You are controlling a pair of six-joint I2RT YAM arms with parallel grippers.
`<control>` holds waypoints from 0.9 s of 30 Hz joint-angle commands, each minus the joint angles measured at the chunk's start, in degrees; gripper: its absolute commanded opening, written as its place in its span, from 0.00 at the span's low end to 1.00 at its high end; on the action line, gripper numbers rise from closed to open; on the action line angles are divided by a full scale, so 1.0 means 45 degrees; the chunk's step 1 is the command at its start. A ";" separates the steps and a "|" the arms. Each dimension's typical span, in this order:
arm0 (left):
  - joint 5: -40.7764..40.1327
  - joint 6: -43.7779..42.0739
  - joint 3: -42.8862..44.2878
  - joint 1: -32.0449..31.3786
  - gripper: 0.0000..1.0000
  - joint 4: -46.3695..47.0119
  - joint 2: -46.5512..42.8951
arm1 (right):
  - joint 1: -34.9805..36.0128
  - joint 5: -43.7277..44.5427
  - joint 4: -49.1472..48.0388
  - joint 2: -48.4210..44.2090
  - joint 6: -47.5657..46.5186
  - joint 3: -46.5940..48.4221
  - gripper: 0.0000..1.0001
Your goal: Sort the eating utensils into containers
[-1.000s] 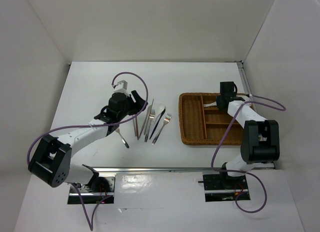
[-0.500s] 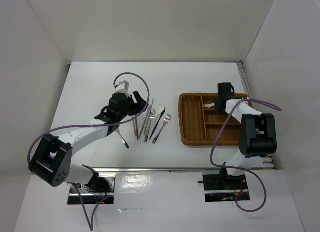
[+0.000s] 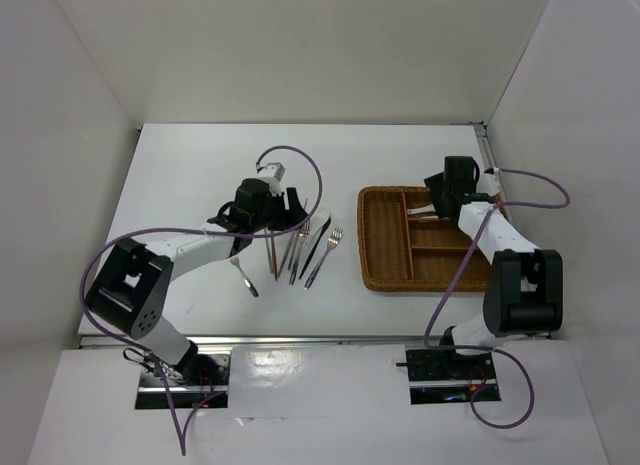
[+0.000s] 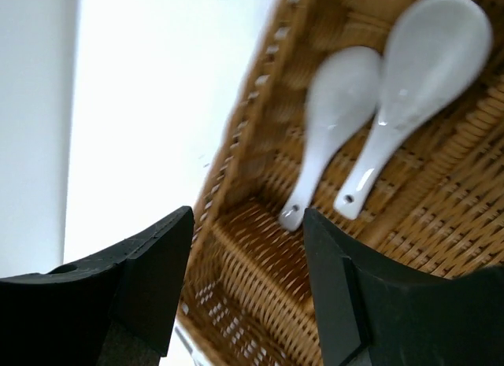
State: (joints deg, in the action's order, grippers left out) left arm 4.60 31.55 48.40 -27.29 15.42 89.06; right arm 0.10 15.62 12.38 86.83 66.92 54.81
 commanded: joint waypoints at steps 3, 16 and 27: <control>0.1491 -0.0703 0.0883 -0.0010 0.75 0.0674 0.1067 | -0.0041 -0.1047 -0.1265 -0.1946 -0.2700 -0.0320 0.66; 0.2181 -0.1522 0.3479 0.0145 0.71 0.0577 0.3626 | -0.0041 -0.2279 -0.2029 -0.3572 -0.4733 -0.1378 0.70; 0.3664 -0.1640 0.4342 0.0654 0.64 0.0382 0.5288 | -0.0041 -0.2551 -0.2029 -0.3807 -0.5084 -0.1496 0.70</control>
State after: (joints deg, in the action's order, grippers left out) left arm 17.85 25.78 65.93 -24.62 16.10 111.87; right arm 0.10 5.02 5.93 71.68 45.93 48.29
